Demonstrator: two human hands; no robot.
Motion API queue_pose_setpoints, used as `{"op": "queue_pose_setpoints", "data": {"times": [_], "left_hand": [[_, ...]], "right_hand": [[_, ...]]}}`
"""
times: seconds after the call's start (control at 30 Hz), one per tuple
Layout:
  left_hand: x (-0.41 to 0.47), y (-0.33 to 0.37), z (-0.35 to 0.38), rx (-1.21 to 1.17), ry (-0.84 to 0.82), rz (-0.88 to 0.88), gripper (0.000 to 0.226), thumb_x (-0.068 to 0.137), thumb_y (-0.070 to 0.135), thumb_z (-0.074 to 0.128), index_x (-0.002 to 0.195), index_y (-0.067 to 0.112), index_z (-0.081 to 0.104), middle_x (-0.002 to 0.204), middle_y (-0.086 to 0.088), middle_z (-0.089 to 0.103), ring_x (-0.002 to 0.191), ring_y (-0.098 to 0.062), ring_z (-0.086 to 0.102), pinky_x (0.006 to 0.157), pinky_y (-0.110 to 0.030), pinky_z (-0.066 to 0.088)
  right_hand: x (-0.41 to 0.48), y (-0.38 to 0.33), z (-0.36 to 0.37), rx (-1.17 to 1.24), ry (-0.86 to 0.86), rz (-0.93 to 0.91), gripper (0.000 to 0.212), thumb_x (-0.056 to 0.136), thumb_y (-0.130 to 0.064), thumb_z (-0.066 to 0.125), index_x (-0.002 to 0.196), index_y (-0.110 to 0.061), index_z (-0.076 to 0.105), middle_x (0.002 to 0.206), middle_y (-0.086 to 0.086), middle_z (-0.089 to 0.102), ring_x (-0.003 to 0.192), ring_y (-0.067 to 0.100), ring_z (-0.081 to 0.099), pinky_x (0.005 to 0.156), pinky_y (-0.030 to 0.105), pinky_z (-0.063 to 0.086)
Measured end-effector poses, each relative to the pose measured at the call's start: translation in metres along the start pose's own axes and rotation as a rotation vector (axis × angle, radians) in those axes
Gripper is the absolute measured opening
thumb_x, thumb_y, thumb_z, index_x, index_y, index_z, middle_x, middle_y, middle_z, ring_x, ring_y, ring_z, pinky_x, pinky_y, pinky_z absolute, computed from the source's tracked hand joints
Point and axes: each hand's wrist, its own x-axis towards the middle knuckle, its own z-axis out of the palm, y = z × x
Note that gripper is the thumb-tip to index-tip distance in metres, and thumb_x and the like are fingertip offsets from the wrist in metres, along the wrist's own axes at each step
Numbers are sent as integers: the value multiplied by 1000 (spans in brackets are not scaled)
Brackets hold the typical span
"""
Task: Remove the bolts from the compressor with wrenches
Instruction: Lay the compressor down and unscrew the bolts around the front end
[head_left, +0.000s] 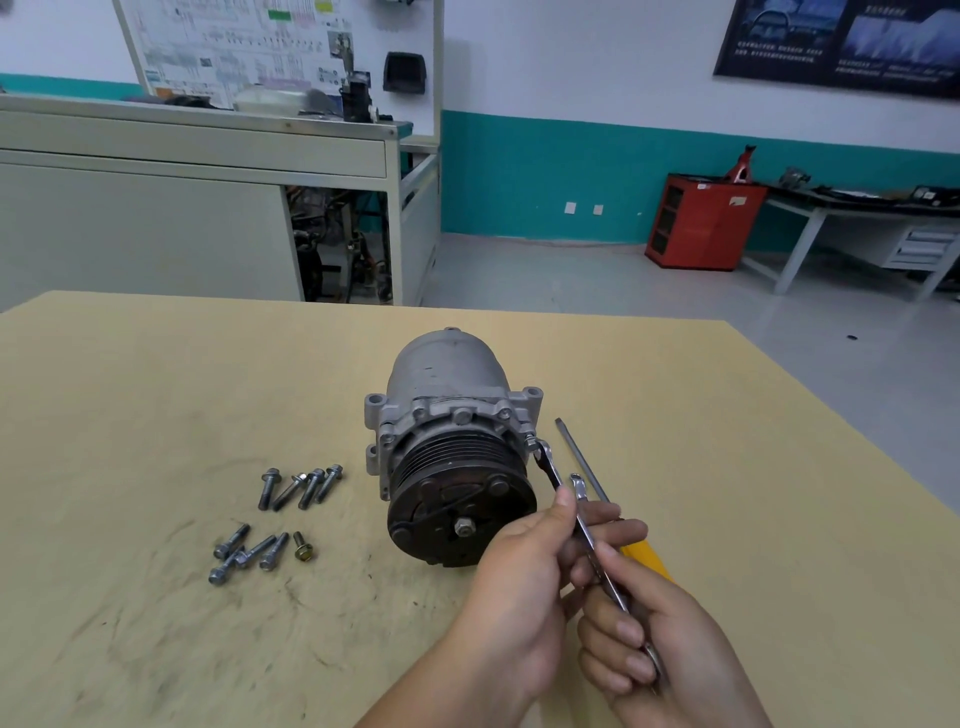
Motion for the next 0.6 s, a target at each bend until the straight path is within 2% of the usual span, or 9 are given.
{"op": "queue_pose_setpoints", "data": {"times": [0.07,0.17,0.37,0.5,0.6], "left_hand": [[2,0,-1,-13,12,4,35,92,34,48,87,6,68,87,-14,74,65,-15,44,96,-39,40],[4,0,-2,-24,10,9,35,92,35,48,88,6,67,88,-14,74,76,-19,45,98,-40,38],[6,-2,-2,6,6,10,37,96,34,45,88,6,67,88,-12,75,43,-5,42,84,-33,41],[7,-3,-3,10,-6,6,38,96,36,44,88,7,68,90,-12,75,42,-5,43,79,-33,38],[7,-4,-3,4,-32,15,39,96,37,43,86,9,69,91,-12,74,47,-5,46,84,-35,37]], "right_hand": [[2,-1,-1,3,-6,9,31,68,-25,53,47,-3,58,30,1,23,17,8,19,28,8,21],[4,-1,-2,2,-21,18,32,69,-25,53,46,-4,59,30,1,23,16,8,19,29,7,21],[7,-1,-5,-19,-12,5,30,69,-24,53,51,-1,58,30,2,23,17,7,19,29,8,23],[7,-2,-7,-27,-11,3,28,70,-24,53,55,0,56,31,2,24,17,7,19,28,8,23],[8,-2,-9,-61,2,-12,27,68,-24,55,54,-1,58,32,3,24,18,7,19,29,8,23]]}}
